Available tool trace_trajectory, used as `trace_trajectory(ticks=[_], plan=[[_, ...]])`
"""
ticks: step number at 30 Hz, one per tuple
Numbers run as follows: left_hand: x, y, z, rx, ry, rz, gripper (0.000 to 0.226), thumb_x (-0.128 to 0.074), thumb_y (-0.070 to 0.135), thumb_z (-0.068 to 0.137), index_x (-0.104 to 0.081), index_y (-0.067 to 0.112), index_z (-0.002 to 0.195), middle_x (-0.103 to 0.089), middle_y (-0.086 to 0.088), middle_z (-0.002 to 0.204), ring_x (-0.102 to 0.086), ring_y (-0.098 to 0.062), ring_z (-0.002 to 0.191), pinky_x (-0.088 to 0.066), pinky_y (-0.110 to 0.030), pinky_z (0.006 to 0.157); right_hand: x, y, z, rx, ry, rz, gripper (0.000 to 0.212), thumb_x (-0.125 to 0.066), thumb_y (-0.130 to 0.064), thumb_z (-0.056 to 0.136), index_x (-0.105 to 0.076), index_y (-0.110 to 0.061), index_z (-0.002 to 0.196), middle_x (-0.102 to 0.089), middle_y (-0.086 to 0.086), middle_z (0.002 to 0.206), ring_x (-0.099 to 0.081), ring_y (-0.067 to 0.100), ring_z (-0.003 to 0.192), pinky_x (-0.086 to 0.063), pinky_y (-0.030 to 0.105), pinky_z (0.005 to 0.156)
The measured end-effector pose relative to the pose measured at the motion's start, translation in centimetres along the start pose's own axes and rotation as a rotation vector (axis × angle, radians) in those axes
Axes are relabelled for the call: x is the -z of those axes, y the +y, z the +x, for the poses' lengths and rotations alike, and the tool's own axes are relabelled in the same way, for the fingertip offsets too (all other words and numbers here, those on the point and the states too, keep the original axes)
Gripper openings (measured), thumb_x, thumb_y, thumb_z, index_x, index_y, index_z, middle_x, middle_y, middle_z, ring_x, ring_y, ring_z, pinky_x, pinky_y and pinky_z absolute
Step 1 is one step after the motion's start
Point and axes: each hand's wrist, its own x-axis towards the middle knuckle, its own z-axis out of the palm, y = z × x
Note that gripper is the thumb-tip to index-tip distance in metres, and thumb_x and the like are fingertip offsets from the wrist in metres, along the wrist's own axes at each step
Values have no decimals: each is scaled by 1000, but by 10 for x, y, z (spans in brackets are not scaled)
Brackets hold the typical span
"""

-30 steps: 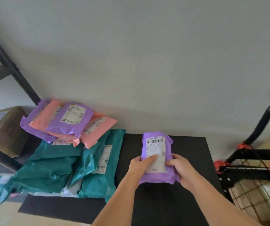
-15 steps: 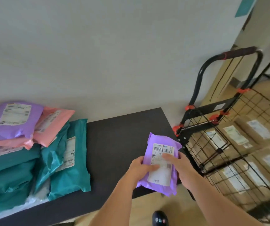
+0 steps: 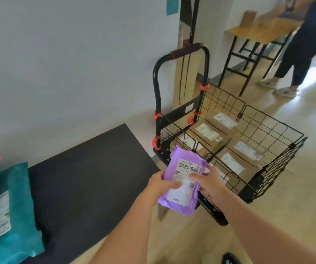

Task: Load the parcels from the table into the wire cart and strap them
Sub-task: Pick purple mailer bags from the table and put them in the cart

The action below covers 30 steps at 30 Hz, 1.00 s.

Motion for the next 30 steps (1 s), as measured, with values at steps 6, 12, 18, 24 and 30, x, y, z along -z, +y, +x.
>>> trace_trajectory(ticks=[6, 12, 18, 24, 30], plan=[[-83, 39, 34, -62, -60, 247, 56, -82, 19, 74, -56, 22, 124, -62, 10, 103, -58, -11, 93, -47, -22, 72, 97, 2, 29, 101, 94, -165, 90, -82, -23, 79, -30, -16, 151, -51, 8, 138, -57, 23, 116, -50, 30, 82], [-169, 81, 68, -39, -127, 493, 39, -81, 27, 74, -57, 29, 105, -61, 6, 100, -56, -12, 91, -44, -27, 72, 194, 14, 69, 95, -78, -321, 38, -79, -28, 80, -59, -17, 111, -68, 1, 99, -66, 12, 89, -52, 23, 67], [-220, 114, 98, -6, -139, 570, 46, -81, 30, 73, -57, 27, 112, -56, 8, 96, -51, -8, 83, -37, -25, 62, 255, 25, 117, 33, -149, -258, 27, -77, -30, 84, -65, -13, 101, -73, 3, 94, -71, 16, 90, -60, 34, 81], [-225, 146, 145, -24, -58, 558, 43, -82, 35, 70, -58, 26, 104, -58, 5, 99, -54, -10, 84, -44, -26, 69, 262, 17, 174, -107, -133, -16, 28, -77, -27, 83, -65, -11, 102, -76, 6, 93, -73, 21, 90, -60, 41, 82], [-222, 156, 200, -32, -13, 487, 63, -82, 41, 72, -57, 21, 126, -60, 3, 117, -56, -14, 100, -47, -28, 84, 259, 0, 229, -163, -63, -47, 23, -76, -25, 84, -66, -8, 95, -77, 5, 85, -73, 20, 85, -61, 34, 75]])
